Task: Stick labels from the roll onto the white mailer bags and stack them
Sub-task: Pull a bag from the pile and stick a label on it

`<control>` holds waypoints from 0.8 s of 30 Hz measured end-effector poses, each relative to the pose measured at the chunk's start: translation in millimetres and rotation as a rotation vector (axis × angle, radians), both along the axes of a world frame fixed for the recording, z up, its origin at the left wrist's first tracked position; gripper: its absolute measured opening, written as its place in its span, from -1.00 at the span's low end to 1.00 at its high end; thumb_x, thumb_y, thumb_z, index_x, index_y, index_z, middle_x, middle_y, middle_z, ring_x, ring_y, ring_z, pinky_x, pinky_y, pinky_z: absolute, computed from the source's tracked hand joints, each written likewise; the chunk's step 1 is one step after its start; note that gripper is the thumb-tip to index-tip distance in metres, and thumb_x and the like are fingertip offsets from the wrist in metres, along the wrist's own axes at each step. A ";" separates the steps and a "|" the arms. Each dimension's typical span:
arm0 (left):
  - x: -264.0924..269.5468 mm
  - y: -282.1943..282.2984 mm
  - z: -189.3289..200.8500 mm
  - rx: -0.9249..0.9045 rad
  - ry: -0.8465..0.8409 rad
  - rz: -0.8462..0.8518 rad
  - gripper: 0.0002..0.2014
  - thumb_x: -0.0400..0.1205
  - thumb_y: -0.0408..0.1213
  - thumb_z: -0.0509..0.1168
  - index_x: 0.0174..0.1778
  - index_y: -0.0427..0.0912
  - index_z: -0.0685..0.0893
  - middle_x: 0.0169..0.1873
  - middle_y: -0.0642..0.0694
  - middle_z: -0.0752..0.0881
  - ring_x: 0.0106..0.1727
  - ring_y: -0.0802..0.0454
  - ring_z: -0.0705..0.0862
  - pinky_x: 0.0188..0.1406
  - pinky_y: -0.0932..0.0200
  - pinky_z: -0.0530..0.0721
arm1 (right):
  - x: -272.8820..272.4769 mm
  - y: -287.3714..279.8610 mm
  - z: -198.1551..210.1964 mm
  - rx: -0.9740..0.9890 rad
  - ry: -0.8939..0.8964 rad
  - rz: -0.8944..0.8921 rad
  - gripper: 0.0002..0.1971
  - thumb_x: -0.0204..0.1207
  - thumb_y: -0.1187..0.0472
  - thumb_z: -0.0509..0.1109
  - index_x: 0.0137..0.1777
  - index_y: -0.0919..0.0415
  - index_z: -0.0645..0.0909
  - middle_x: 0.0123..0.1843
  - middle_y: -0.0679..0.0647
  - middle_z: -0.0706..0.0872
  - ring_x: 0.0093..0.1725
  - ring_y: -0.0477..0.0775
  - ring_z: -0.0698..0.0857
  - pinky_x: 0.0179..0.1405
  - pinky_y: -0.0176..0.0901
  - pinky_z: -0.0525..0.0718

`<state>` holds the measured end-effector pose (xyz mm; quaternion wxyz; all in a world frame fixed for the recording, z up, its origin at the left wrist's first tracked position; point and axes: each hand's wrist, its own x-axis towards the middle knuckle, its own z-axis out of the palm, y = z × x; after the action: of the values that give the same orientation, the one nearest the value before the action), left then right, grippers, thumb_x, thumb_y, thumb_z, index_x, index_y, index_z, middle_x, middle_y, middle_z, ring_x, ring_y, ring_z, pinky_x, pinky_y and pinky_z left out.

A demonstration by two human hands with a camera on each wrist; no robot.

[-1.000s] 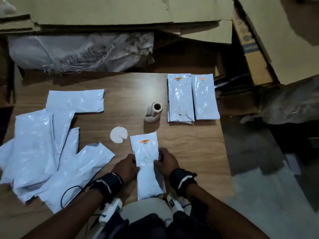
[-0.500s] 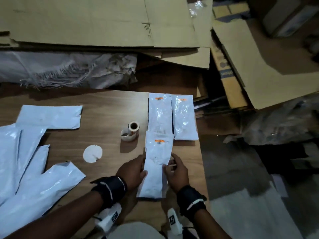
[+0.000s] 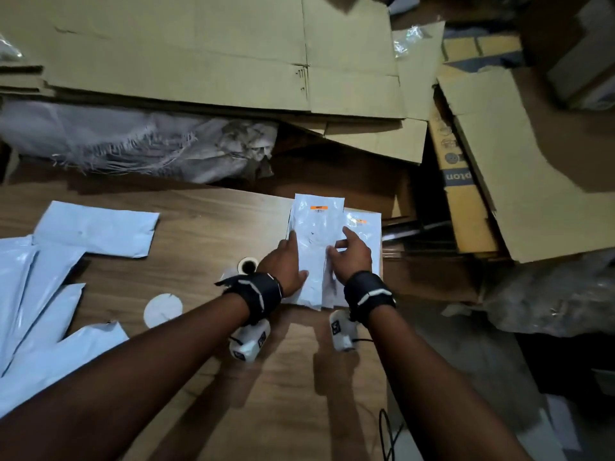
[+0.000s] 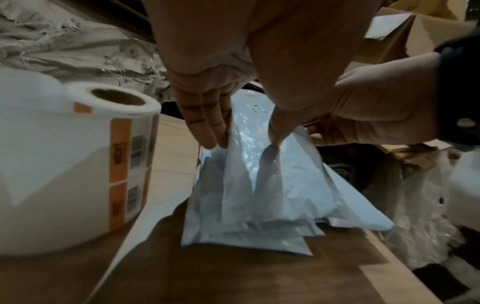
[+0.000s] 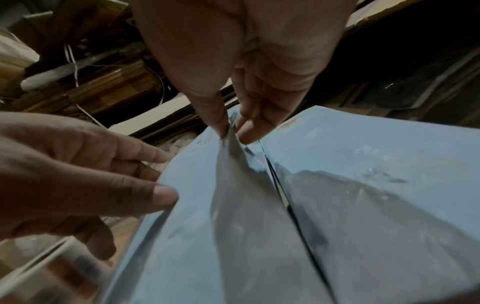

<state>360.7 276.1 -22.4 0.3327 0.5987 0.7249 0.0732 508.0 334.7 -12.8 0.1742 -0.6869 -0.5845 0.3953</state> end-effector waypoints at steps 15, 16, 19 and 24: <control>2.2 46.8 -1.5 -0.047 0.367 -0.302 0.45 0.19 0.33 0.58 0.69 -0.14 -0.31 0.69 -0.21 -0.30 0.71 -0.28 -0.16 0.63 -0.31 0.11 | -2.9 21.8 -33.1 0.395 -0.475 0.550 -0.47 0.71 0.03 0.12 0.64 0.20 0.29 0.71 0.23 0.18 0.69 0.26 0.14 0.68 0.11 0.14; 1.7 51.6 -3.0 -0.084 0.380 -0.317 0.50 0.14 0.34 0.60 0.69 -0.13 -0.33 0.68 -0.20 -0.34 0.70 -0.28 -0.22 0.64 -0.33 0.02 | -5.9 21.9 -37.5 0.392 -0.516 0.599 -0.44 0.71 0.00 0.08 0.66 0.19 0.23 0.73 0.23 0.11 0.71 0.25 0.06 0.69 0.14 0.09; 0.1 61.9 -8.5 -0.158 0.404 -0.367 0.59 0.03 0.32 0.65 0.69 -0.13 -0.35 0.67 -0.19 -0.38 0.69 -0.26 -0.33 0.61 -0.36 -0.14 | -12.4 22.8 -47.3 0.312 -0.592 0.683 -0.36 0.72 -0.07 0.00 0.72 0.18 0.01 0.75 0.19 -0.08 0.73 0.21 -0.13 0.70 0.13 -0.07; -1.0 71.3 -20.1 -0.268 0.391 -0.385 0.66 -0.06 0.32 0.67 0.68 -0.12 -0.39 0.66 -0.14 -0.43 0.68 -0.23 -0.39 0.60 -0.38 -0.15 | -18.7 29.0 -62.2 0.221 -0.658 0.726 -0.20 0.61 -0.30 -0.14 0.74 0.12 -0.16 0.75 0.17 -0.25 0.72 0.19 -0.25 0.68 0.17 -0.19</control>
<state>359.7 347.4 -42.5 0.2704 0.6786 0.6517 -0.2040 489.3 363.7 -75.1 -0.0965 -0.5049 -0.8481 0.1286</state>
